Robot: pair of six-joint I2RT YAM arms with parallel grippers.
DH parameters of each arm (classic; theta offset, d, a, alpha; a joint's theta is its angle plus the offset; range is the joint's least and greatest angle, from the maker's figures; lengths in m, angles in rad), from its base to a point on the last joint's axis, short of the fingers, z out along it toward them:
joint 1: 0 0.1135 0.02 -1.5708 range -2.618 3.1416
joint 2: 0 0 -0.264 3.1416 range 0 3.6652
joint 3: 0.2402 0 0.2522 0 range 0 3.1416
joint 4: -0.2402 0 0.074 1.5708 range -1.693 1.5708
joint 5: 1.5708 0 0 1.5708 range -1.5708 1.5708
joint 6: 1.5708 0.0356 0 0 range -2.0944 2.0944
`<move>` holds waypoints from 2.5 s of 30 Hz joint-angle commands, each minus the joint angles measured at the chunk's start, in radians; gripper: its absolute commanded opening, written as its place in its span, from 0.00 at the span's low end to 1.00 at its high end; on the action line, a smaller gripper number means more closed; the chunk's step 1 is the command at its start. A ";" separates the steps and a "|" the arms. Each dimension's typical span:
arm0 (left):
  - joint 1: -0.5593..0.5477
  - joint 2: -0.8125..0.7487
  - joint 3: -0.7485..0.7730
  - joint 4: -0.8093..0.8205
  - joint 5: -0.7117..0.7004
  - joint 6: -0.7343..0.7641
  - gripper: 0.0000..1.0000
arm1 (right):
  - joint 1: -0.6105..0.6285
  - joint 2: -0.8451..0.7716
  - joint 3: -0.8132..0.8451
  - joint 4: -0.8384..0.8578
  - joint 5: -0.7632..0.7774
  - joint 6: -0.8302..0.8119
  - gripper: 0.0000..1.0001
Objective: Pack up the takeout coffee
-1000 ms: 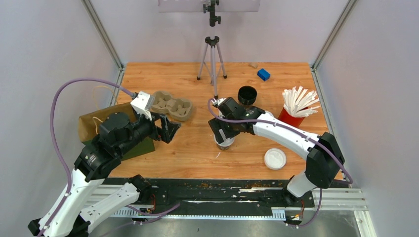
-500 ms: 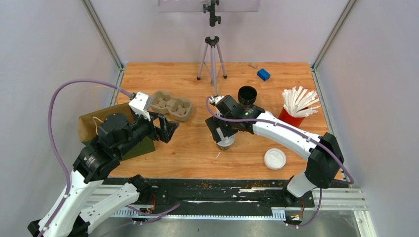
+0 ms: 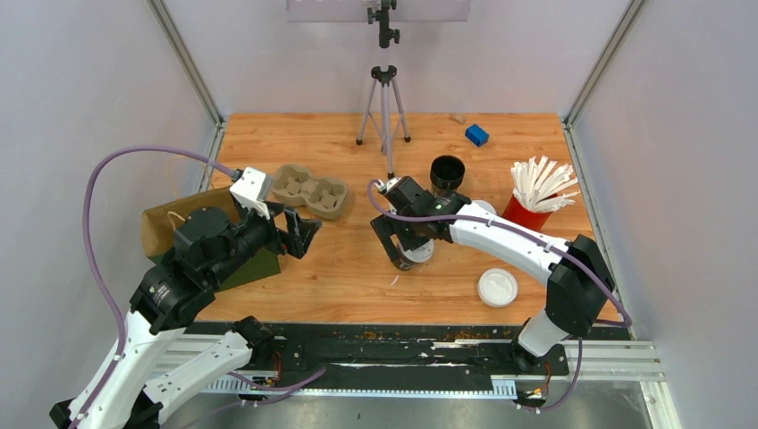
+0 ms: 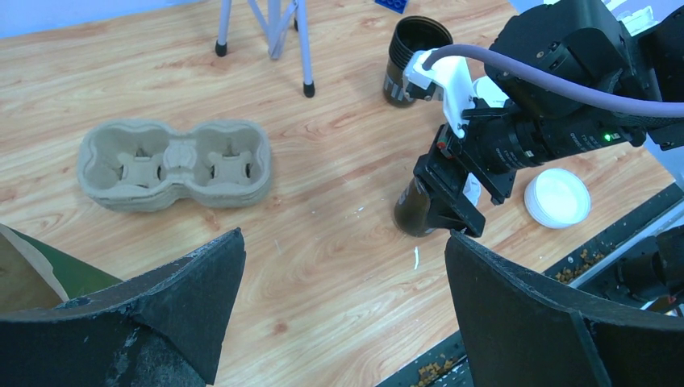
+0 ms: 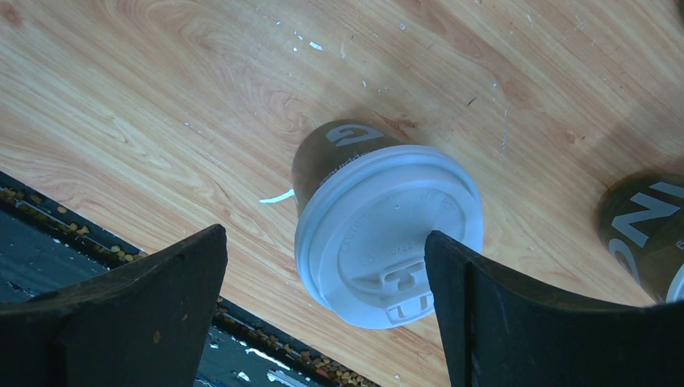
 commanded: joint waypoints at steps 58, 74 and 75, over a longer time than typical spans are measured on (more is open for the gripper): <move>0.004 0.009 -0.014 -0.007 -0.011 0.026 1.00 | -0.264 -0.036 -0.139 0.139 -0.315 -0.214 0.53; 0.003 0.011 -0.016 -0.001 -0.007 0.025 1.00 | -0.260 -0.104 -0.162 0.137 -0.321 -0.224 0.26; 0.004 0.010 -0.016 0.000 -0.005 0.025 1.00 | -0.256 -0.117 -0.162 0.130 -0.303 -0.224 0.26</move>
